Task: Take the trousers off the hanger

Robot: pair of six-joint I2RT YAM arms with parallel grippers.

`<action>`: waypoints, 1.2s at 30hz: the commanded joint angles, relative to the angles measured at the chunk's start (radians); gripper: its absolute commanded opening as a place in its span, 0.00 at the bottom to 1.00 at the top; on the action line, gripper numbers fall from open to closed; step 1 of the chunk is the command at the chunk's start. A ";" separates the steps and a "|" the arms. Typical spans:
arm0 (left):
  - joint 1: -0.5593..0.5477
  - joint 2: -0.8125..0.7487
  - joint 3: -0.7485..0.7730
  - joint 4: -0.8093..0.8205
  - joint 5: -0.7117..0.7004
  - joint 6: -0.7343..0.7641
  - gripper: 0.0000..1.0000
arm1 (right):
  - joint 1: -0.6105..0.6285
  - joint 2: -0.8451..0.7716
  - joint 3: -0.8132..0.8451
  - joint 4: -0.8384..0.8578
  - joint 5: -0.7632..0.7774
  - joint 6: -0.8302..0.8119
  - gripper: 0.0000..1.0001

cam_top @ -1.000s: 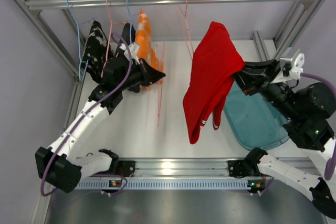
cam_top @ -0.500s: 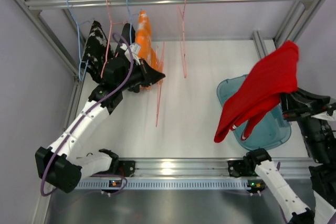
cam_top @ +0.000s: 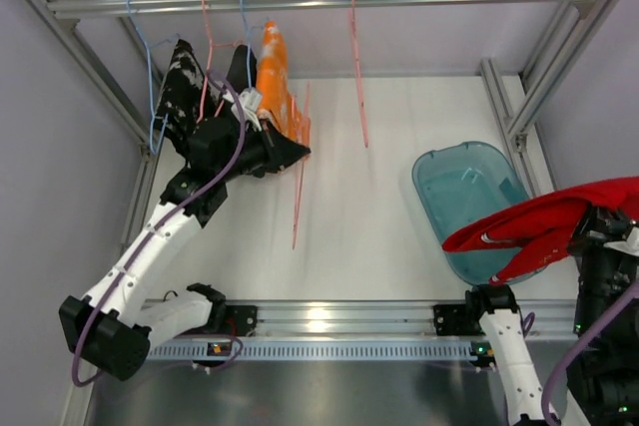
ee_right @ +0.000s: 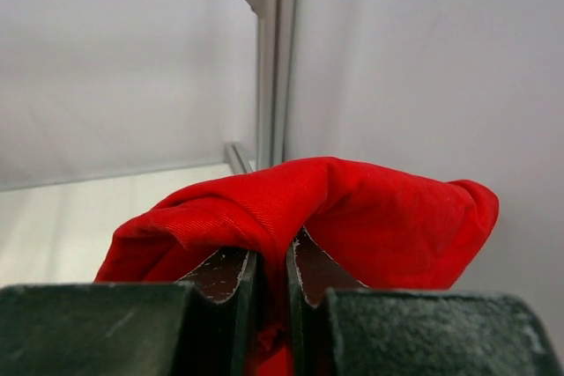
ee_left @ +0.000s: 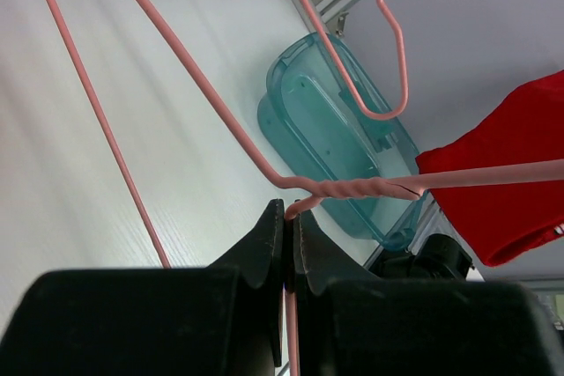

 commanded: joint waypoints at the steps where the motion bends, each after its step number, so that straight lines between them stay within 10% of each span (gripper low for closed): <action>1: -0.002 -0.056 -0.012 0.015 -0.005 0.001 0.00 | -0.022 -0.010 -0.033 0.081 0.103 -0.035 0.00; 16: -0.002 -0.113 -0.015 -0.013 -0.016 0.042 0.00 | -0.053 -0.039 -0.501 0.306 -0.103 -0.090 0.00; 29: -0.002 -0.108 0.031 -0.067 0.007 0.087 0.00 | -0.053 0.396 -0.714 0.683 -0.264 -0.032 0.00; 32: -0.002 -0.101 0.040 -0.067 0.024 0.081 0.00 | -0.053 0.499 -0.702 0.702 -0.279 0.004 0.15; 36: -0.001 -0.090 0.054 -0.067 0.038 0.074 0.00 | -0.053 0.576 -0.639 0.682 -0.342 0.039 0.66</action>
